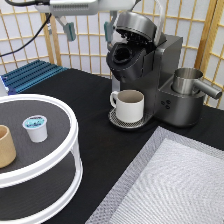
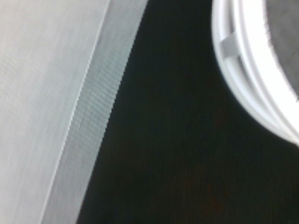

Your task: Make coffee

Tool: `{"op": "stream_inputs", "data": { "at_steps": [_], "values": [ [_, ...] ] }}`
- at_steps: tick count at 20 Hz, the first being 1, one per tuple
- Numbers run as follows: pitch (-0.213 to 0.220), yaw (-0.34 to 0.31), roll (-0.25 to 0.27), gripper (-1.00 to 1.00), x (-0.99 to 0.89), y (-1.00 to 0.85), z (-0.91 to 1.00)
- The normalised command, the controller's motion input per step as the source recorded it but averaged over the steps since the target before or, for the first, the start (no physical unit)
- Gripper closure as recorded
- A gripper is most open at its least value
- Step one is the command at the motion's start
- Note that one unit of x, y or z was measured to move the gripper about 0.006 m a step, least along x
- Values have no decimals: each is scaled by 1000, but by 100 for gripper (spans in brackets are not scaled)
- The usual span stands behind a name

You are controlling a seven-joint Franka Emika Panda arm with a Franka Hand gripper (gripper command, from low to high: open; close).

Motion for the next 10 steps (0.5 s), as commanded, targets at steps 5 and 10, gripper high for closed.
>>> {"op": "stream_inputs", "data": {
  "at_steps": [5,10],
  "values": [
    [-96,-191,-193,-100,-532,-269,-684],
    [-68,-94,-145,-100,-653,-505,-558]
  ]
}}
